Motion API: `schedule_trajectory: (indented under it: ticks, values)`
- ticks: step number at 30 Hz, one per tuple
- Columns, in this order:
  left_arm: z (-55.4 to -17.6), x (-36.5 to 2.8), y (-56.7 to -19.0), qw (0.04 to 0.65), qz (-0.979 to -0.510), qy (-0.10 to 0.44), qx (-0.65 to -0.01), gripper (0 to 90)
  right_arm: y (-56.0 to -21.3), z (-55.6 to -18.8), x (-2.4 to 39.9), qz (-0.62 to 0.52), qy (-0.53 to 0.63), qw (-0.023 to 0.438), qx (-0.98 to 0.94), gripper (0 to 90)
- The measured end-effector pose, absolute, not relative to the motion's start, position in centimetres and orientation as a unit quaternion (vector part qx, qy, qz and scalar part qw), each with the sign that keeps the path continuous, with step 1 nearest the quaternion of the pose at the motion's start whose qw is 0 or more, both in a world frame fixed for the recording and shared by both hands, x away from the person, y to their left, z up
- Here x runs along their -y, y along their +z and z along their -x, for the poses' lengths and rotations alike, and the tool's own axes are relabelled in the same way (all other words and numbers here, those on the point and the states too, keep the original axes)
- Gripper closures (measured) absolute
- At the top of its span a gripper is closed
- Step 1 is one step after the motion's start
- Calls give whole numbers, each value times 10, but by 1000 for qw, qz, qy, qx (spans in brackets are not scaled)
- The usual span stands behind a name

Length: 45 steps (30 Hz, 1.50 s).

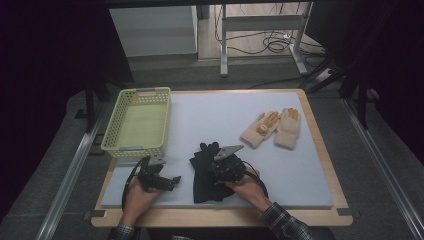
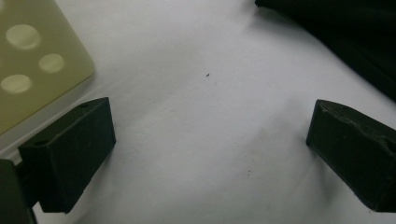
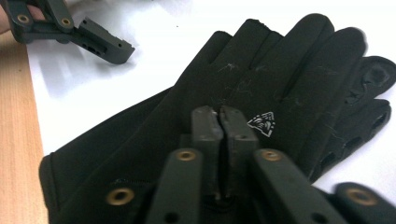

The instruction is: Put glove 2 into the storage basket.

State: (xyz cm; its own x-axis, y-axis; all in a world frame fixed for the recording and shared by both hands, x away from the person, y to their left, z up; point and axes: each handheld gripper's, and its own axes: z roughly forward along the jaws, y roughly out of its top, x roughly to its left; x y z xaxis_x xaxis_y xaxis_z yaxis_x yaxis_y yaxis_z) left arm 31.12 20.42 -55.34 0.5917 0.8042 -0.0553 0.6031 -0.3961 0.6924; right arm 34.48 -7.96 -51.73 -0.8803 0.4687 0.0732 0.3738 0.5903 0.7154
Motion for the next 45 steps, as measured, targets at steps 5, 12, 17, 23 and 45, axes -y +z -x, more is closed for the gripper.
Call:
schedule_trajectory:
  ticks: [5,12,17,23,45]
  values:
    - [-311,-204,-553,345,-823,146,-428,14,-498,-338,83,-240,405,102,-876,876]
    - [-311,-204,-553,345,-823,146,-428,13,-499,-351,80,-265,397,116,-871,872]
    - [-311,-204,-553,345,-823,146,-428,14,-504,-351,86,-270,407,92,-868,728]
    - [-311,-204,-553,345,-823,145,-427,14,-488,-332,111,-254,416,72,-870,719]
    - [-311,-204,-553,343,-824,146,-426,14,-520,-281,93,-151,360,67,-918,853]
